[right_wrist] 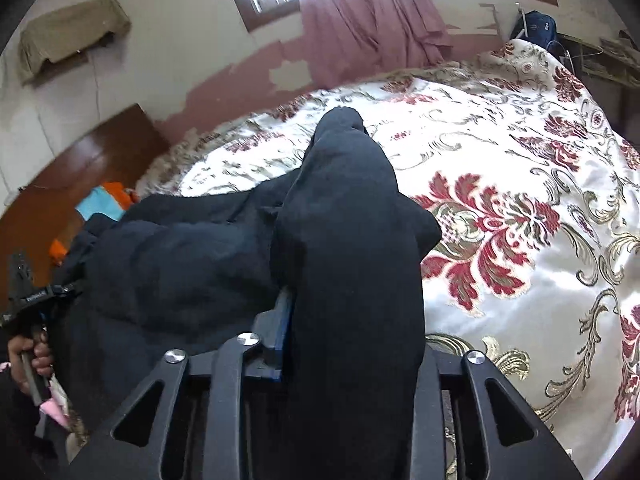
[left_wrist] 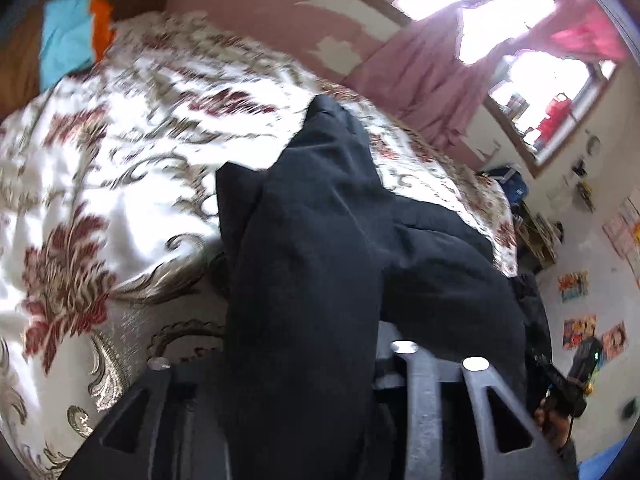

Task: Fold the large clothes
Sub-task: 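Open both grippers and release the folded jacket onto the bed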

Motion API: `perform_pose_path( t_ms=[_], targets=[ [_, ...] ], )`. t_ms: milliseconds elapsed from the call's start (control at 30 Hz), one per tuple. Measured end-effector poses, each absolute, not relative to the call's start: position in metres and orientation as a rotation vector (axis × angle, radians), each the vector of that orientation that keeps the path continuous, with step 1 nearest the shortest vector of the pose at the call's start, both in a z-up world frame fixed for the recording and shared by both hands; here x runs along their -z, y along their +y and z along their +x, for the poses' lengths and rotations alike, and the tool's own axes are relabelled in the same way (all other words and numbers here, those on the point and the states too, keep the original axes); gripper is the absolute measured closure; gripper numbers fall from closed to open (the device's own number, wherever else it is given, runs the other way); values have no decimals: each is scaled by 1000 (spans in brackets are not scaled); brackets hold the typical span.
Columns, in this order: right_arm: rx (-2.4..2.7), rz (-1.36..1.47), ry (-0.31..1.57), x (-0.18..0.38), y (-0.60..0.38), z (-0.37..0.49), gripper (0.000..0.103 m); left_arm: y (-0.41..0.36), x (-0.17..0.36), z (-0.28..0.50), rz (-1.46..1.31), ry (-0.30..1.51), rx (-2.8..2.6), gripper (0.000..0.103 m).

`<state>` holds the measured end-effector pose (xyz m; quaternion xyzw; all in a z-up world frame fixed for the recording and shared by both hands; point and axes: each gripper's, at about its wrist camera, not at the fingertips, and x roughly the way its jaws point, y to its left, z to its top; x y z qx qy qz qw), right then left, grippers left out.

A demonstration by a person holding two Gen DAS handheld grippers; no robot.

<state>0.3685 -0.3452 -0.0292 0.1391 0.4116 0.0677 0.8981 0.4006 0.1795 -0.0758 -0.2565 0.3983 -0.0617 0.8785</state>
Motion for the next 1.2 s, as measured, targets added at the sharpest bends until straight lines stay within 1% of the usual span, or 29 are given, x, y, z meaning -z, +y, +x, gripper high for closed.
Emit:
perform_pose_path(
  t_ms=[33,67,100,133,167,200,267,300,333,400,533,767,833,867,1200],
  targets=[
    [-130,271,862,29,-344,368,60,181,79,400,-537,837,105,43],
    [-116,251,871,29,-343,367,56,184,82,399,-540,843,75,38],
    [-112,243,873,28,-340,368,52,186,84,399,-550,847,53,30],
    [-108,233,872,27,-340,365,48,188,85,398,-562,849,46,24],
    [-103,224,868,25,-339,363,46,191,87,397,-585,856,34,22],
    [-97,216,862,24,-340,362,40,195,88,396,-604,861,21,19],
    [-75,196,840,18,-337,357,28,200,88,392,-638,871,0,17],
    [-60,184,825,14,-335,355,17,202,88,389,-643,874,-12,15],
    [-41,164,797,9,-334,350,10,203,86,386,-637,875,-33,13],
    [-16,119,747,-3,-331,343,10,203,79,377,-604,856,-72,12],
    [-23,82,709,-25,-323,333,9,195,62,363,-523,801,-96,11],
    [-64,94,627,-55,-307,305,7,154,26,330,-370,704,-39,10],
    [-81,97,606,-59,-302,297,4,137,17,319,-320,677,-20,2],
    [-93,98,592,-64,-299,292,3,131,13,314,-299,663,-15,2],
    [-122,90,500,-85,-281,244,2,73,-13,259,-155,561,22,1]
  ],
)
